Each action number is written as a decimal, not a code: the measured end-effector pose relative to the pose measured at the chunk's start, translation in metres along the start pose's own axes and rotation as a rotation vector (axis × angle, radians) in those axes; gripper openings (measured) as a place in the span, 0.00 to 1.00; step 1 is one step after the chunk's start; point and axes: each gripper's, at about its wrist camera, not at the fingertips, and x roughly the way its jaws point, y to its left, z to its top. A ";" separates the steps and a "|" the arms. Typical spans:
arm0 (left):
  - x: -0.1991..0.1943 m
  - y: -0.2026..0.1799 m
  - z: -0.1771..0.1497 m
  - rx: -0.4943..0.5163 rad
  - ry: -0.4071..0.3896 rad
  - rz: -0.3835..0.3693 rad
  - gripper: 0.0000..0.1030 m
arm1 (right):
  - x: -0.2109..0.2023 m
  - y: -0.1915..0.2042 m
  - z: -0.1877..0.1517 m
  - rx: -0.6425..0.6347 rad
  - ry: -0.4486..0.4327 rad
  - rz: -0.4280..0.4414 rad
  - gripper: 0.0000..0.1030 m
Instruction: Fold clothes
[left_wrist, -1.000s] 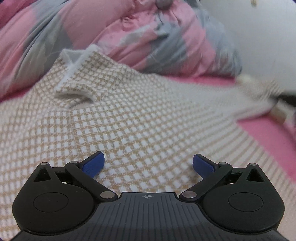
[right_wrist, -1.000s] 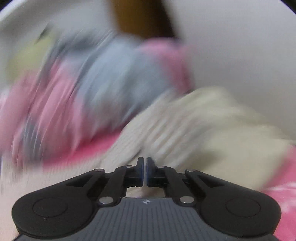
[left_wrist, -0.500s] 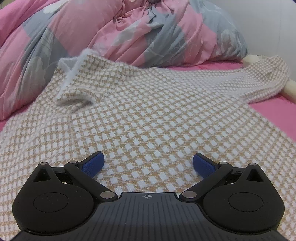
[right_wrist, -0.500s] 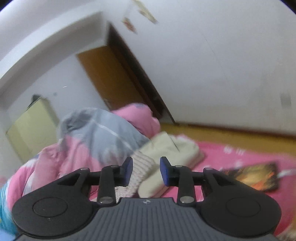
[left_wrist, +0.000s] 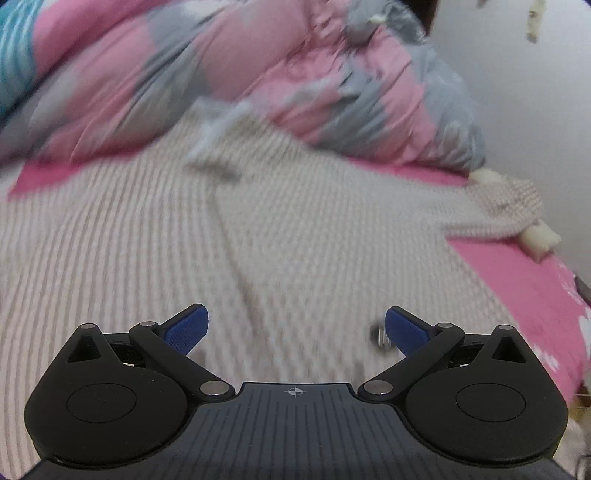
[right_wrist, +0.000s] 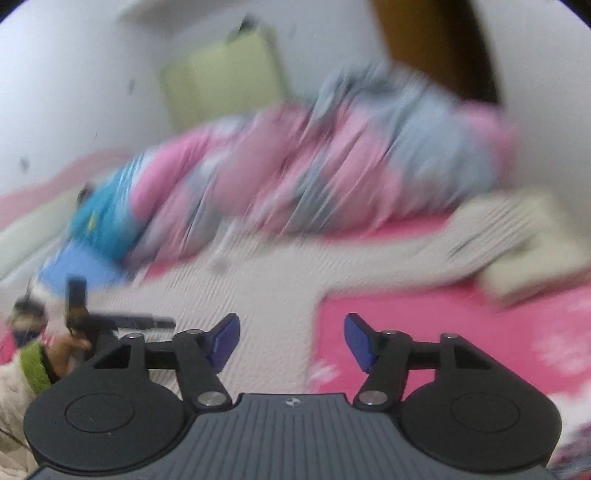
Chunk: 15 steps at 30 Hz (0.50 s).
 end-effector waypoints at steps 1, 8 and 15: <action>-0.002 0.002 -0.009 -0.013 0.014 -0.001 1.00 | 0.031 0.007 -0.007 0.008 0.060 0.019 0.49; -0.013 -0.003 -0.057 0.078 -0.027 0.004 1.00 | 0.102 0.022 -0.072 -0.013 0.226 -0.027 0.32; -0.013 0.000 -0.061 0.108 -0.051 -0.020 1.00 | -0.026 0.021 -0.145 -0.069 0.363 -0.101 0.31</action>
